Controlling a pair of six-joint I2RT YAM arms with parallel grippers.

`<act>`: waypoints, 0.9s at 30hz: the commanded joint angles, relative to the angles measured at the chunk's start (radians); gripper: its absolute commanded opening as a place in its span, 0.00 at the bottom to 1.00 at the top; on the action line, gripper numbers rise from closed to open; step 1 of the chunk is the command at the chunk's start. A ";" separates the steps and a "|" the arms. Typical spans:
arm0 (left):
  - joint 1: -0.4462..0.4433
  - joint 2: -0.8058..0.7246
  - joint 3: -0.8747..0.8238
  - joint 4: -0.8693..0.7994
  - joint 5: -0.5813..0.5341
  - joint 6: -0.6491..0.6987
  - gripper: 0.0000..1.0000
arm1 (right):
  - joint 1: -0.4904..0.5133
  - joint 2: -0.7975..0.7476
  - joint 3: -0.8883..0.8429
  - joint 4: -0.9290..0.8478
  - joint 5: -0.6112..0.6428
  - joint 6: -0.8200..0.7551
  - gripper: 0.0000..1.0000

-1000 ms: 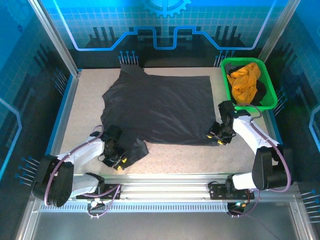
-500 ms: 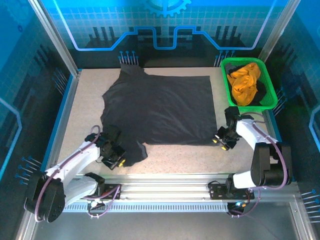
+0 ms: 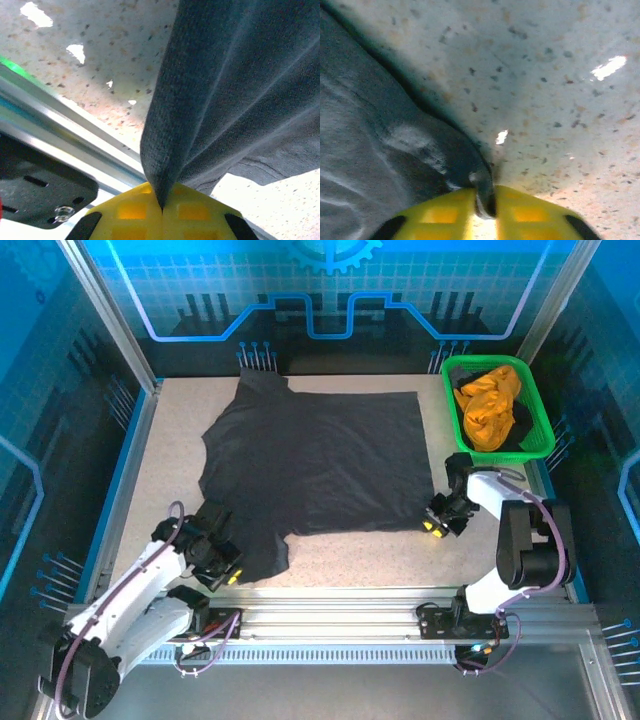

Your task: Fold and stack the t-shirts

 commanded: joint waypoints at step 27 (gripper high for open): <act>0.004 0.031 0.335 0.121 -0.046 0.048 0.00 | 0.080 -0.293 0.040 -0.201 0.107 -0.005 0.00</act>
